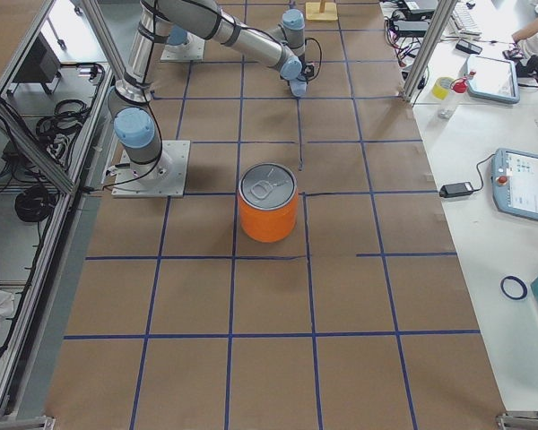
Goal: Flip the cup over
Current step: 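Lower the inverted cup onto the table between the arms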
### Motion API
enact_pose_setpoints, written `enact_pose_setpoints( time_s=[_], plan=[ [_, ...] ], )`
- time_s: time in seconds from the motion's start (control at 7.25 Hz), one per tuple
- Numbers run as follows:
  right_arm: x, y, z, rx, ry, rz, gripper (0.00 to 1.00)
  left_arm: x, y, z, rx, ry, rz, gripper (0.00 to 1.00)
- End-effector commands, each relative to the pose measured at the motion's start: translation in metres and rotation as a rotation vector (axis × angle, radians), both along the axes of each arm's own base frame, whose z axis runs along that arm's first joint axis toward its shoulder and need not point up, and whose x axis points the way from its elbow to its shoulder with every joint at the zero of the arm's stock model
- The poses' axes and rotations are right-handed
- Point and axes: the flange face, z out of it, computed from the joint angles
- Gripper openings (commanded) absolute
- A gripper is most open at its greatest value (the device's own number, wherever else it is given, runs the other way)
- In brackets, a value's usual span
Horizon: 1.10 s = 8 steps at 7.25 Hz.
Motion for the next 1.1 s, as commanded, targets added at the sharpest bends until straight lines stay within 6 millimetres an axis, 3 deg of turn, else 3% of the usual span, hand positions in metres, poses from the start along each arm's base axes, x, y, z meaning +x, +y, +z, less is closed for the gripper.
enact_pose_setpoints(
  time_s=[0.0,0.28,0.41,0.69,0.97],
  plan=[
    [0.001,0.001,-0.001,0.008,-0.006,-0.001,0.79,0.000,-0.002,-0.001,-0.007,0.001,0.005,1.00],
    [0.001,-0.001,0.006,0.000,-0.016,-0.007,0.84,0.003,-0.010,-0.007,-0.009,0.006,-0.007,1.00],
    [0.003,-0.006,0.027,-0.026,-0.025,-0.013,0.85,0.003,-0.010,-0.009,-0.006,0.009,-0.007,1.00],
    [-0.021,-0.015,0.082,0.013,-0.014,-0.089,0.88,0.004,-0.010,-0.008,-0.004,0.000,-0.009,1.00],
    [-0.078,-0.023,0.149,0.096,-0.001,-0.217,0.88,0.005,-0.017,-0.017,-0.004,0.008,-0.022,1.00]
  ],
)
